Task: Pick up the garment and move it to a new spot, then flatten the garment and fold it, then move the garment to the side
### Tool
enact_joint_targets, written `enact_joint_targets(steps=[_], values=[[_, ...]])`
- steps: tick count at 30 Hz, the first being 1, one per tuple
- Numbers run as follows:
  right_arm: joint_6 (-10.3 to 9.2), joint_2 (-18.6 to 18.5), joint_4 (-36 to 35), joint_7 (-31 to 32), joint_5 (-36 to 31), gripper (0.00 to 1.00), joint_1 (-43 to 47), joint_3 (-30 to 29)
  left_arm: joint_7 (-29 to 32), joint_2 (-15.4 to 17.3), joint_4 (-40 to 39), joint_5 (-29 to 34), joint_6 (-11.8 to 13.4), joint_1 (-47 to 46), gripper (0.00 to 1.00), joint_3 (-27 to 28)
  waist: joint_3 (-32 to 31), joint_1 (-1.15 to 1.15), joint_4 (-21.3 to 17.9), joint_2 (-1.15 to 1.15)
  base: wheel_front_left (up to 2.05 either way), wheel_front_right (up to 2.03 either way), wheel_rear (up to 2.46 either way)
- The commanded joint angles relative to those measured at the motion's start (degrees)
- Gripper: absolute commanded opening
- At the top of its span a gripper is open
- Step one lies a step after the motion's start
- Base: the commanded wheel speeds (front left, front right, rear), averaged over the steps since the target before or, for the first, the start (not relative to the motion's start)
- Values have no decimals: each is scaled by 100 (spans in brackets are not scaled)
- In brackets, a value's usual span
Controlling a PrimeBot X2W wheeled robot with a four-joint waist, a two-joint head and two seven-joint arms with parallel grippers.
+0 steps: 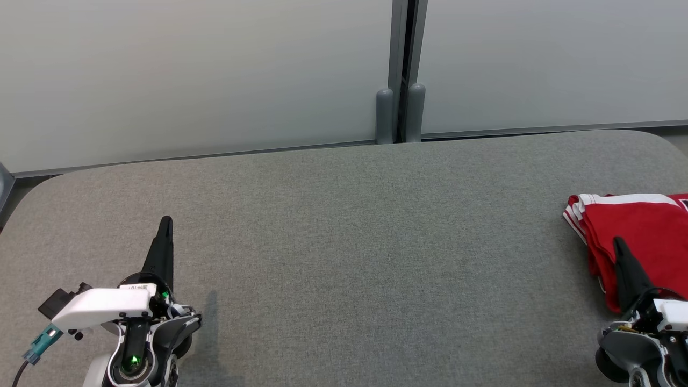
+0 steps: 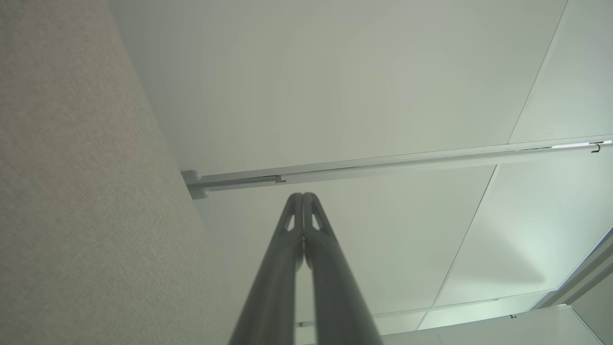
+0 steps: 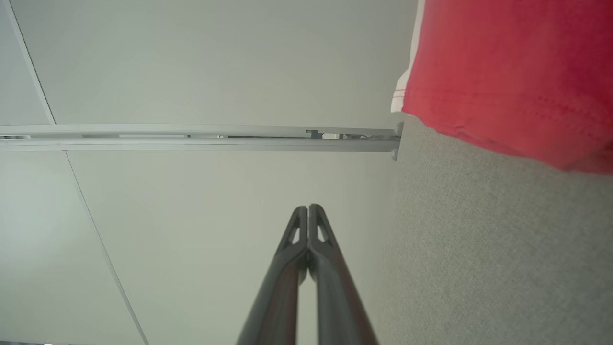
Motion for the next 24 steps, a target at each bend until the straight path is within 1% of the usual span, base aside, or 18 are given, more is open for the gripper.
enact_joint_targets(steps=[1,24], values=[[4,-52,-26,10,43,0,-45,-8,14,32,-6,-2,-34,-52,0,4,0,0,0,0,0,0,0],[4,-53,-25,10,44,0,-45,-7,13,32,-7,-3,-34,-52,0,4,0,0,0,0,0,0,0]])
